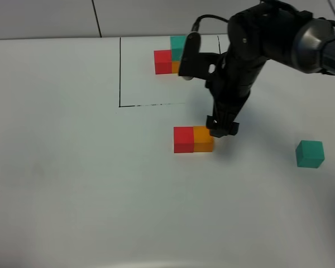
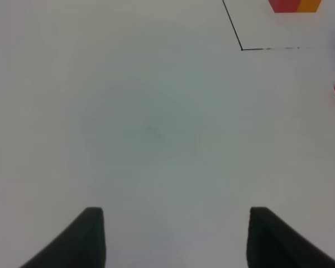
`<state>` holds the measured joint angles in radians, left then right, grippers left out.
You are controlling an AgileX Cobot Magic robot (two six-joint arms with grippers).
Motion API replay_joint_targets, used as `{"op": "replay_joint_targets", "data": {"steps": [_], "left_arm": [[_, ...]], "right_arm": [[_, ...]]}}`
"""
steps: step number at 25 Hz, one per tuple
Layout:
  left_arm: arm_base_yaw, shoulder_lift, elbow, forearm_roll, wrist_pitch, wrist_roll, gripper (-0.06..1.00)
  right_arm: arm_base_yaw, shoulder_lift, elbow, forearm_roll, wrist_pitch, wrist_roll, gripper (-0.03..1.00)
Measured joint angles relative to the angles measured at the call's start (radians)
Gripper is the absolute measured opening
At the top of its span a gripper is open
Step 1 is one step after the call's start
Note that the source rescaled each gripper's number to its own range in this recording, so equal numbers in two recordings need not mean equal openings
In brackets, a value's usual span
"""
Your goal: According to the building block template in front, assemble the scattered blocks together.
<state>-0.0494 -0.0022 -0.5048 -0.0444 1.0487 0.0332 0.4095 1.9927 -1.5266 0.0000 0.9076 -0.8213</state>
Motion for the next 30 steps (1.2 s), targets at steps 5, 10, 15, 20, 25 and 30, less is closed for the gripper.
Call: {"op": "replay_joint_targets", "data": {"steps": [5,10,15,20,25,30], "left_arm": [[0.0,0.0,0.0,0.0,0.0,0.0,0.23],[0.0,0.0,0.0,0.0,0.0,0.0,0.23],[0.0,0.0,0.0,0.0,0.0,0.0,0.23],[0.0,0.0,0.0,0.0,0.0,0.0,0.23],[0.0,0.0,0.0,0.0,0.0,0.0,0.23],[0.0,0.0,0.0,0.0,0.0,0.0,0.23]], "right_arm": [[-0.144,-0.155,0.23,-0.018,-0.092,0.253,0.94],[-0.311,-0.294,0.403,-0.023,-0.14,0.577,0.93],[-0.401,-0.324,0.504,-0.018,-0.156,0.762,0.92],[-0.411,-0.306,0.548,0.027,-0.214,0.774,0.89],[-0.426,-0.221,0.551,0.038,-0.238,0.774,0.87],[-0.444,-0.167,0.551,0.039,-0.282,0.763,0.8]]}}
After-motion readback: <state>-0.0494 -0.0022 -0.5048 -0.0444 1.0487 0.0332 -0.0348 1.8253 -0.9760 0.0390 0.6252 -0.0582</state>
